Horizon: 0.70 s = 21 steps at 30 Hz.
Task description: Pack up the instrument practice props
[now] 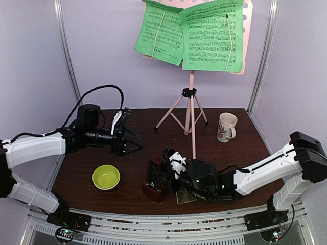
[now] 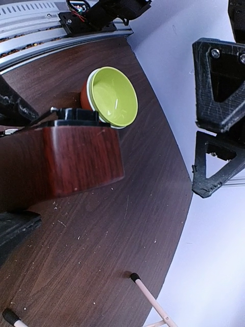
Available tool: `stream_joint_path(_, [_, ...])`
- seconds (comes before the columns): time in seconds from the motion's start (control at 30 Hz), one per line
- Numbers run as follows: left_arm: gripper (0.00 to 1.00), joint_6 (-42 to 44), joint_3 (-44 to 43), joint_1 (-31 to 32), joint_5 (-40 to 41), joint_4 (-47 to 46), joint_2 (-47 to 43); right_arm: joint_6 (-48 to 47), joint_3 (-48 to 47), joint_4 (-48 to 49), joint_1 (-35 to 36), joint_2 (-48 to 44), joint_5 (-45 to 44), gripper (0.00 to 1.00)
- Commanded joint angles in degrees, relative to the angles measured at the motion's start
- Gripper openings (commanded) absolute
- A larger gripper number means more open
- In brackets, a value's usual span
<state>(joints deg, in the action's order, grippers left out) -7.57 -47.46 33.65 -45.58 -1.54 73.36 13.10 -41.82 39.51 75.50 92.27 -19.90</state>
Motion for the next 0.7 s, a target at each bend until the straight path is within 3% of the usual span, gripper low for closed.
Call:
stream_joint_path(0.0, [0.76, -1.37, -0.86, 1.66, -6.78, -4.31, 1.95, 1.18, 1.22, 0.06, -0.25, -0.69, -1.2, 0.56])
stream_joint_path(0.27, [0.69, -2.73, -0.36, 3.95, -8.72, -5.69, 4.28, 1.62, 1.05, 0.27, -0.22, -0.27, -1.17, 0.53])
stream_joint_path(0.67, [0.42, -2.21, -0.79, 6.09, -10.78, -5.05, 6.16, 2.88, -0.74, -0.55, -0.2, 0.67, -3.14, 0.55])
